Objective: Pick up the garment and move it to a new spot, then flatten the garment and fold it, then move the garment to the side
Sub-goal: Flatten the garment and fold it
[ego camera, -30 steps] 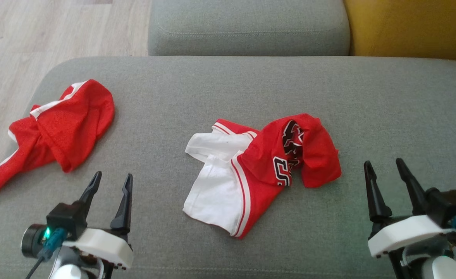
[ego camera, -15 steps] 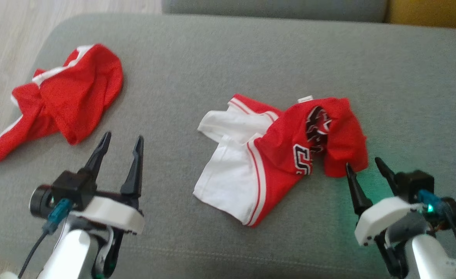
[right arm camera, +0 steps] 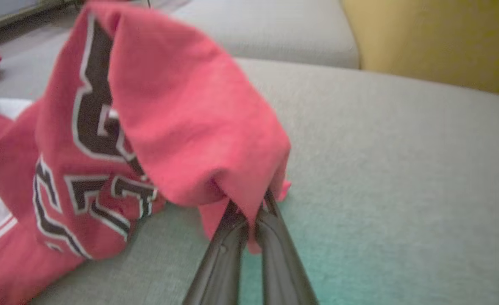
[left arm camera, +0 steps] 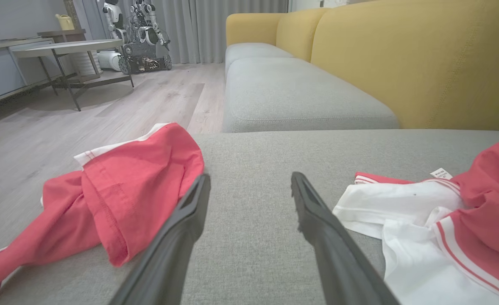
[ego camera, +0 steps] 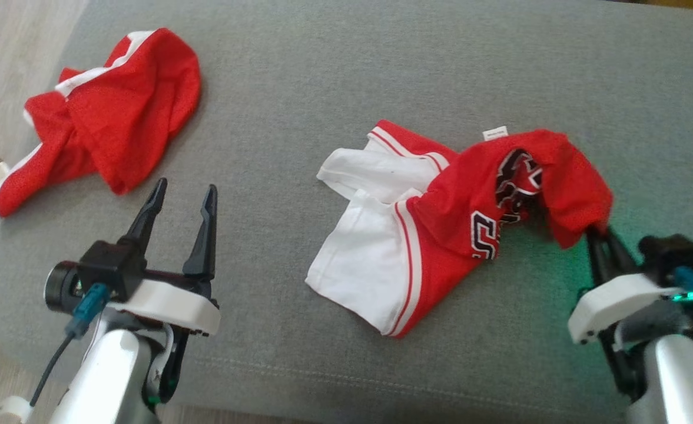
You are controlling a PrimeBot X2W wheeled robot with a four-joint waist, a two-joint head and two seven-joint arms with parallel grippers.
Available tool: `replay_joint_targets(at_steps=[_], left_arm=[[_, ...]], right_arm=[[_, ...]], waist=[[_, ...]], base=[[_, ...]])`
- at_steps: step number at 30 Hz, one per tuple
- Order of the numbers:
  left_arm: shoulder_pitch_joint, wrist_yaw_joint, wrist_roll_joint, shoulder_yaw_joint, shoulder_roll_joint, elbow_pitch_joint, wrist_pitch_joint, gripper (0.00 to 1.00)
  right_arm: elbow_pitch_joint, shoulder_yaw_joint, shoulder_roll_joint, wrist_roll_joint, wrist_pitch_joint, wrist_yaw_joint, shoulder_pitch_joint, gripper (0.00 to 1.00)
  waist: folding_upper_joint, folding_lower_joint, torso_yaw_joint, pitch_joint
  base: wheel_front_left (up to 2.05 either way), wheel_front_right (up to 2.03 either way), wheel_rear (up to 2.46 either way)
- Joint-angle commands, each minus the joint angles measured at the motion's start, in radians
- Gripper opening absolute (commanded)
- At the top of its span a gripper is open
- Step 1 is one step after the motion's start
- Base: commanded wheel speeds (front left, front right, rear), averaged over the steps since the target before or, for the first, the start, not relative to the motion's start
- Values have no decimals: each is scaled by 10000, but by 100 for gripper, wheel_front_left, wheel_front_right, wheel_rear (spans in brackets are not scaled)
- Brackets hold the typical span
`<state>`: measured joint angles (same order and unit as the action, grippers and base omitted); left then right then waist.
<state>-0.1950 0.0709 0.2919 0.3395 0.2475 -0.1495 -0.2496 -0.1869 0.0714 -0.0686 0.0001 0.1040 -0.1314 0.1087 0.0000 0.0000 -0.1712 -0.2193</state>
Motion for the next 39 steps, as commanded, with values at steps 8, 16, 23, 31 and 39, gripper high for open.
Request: replay_joint_targets(at_steps=[8,16,23,31,39], left_arm=[[-269,32,-167,-683,150,462,-120,100],[-164,-23,-295,-807,85,578,-121,100],[-148,-162,-356,-841,19,561,-121,100],[-52,-256,-411,-948,30,460,-121,100],[333,-159,-438,-1015,134,331,-122,100]], right_arm=[[2335,571,-224,-338,-254,7,97,0],[2963,579,-481,-463,240,7,77,0],[2520,900,1,-217,1070,7,-1578,0],[2634,1081,174,184,1189,7,-2069,100],[3585,946,181,680,551,7,-1979,100]], waist=[[0,0,560,211],[0,0,818,219],[0,0,889,124],[0,0,1022,243],[0,0,1042,836]], base=[[0,0,0],[0,0,0],[0,0,0],[0,0,0],[0,0,0]])
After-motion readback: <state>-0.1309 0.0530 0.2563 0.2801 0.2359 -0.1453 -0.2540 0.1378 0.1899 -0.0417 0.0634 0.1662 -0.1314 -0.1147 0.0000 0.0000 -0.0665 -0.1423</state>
